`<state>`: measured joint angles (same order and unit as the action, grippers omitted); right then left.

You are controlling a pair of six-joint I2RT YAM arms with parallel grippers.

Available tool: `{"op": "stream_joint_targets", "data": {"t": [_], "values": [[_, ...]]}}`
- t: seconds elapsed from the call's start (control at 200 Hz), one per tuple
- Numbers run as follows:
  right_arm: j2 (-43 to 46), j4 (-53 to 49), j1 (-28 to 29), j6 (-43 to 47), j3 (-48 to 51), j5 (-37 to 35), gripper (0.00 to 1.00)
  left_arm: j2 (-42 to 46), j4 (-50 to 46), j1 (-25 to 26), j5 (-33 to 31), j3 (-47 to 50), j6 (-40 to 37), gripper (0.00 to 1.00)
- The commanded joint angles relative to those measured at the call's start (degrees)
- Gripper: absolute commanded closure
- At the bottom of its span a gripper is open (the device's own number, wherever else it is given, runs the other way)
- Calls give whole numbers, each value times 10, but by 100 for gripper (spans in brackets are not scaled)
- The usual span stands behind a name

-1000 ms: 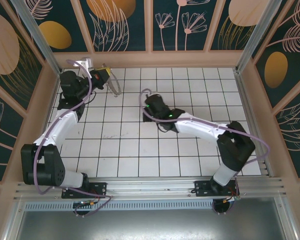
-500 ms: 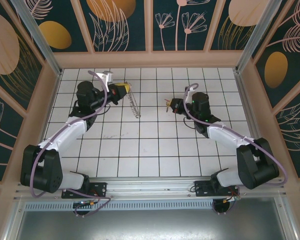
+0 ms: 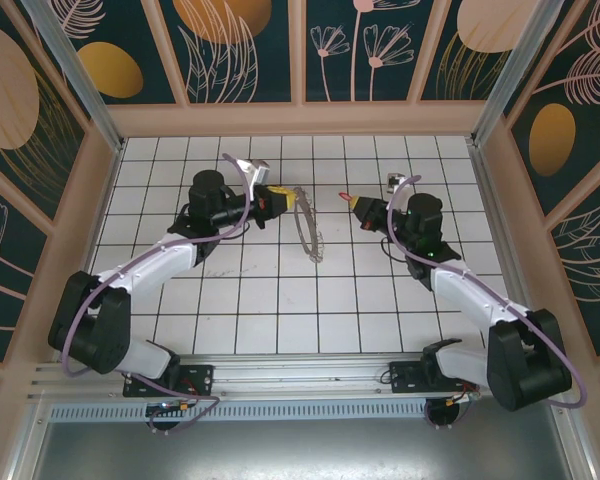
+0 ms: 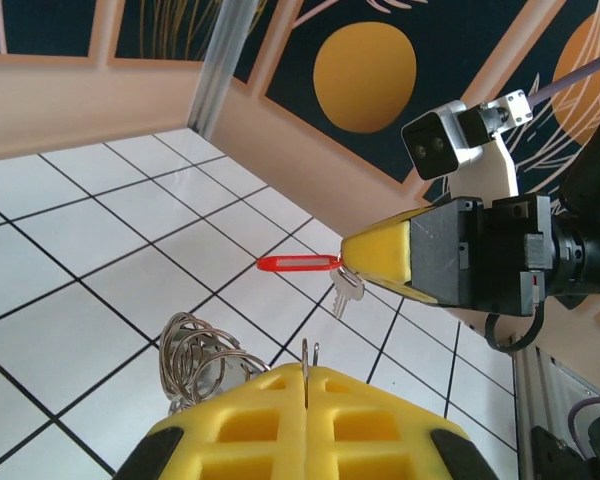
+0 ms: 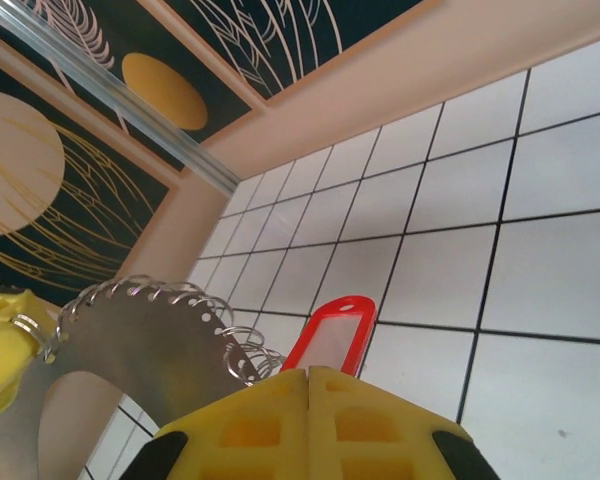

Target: Put the keys on the keyring

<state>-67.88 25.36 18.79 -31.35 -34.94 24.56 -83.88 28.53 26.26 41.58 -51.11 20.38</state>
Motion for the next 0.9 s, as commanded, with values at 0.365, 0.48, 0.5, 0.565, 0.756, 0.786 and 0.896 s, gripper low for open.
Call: {"op": "stream_joint_targets", "data": {"t": [0.365, 0.48, 0.5, 0.565, 0.756, 0.786, 0.896], "values": [[9, -216, 46, 29, 45, -177, 100, -42, 62, 45, -1, -43, 6, 100], [-24, -223, 81, 29, 43, -214, 100, -21, 59, 46, -5, -32, 6, 100], [-30, -222, 87, 29, 44, -219, 100, -19, 59, 45, -6, -29, 6, 100], [-49, -214, 108, 27, 46, -233, 100, -10, 58, 46, -8, -22, 6, 100], [-94, -197, 143, 16, 53, -248, 100, 4, 58, 46, -10, -12, 7, 100], [-100, -194, 146, 15, 54, -248, 100, 5, 58, 46, -9, -12, 6, 100], [-122, -182, 152, 7, 58, -248, 100, 6, 61, 45, -8, -13, 6, 100]]}}
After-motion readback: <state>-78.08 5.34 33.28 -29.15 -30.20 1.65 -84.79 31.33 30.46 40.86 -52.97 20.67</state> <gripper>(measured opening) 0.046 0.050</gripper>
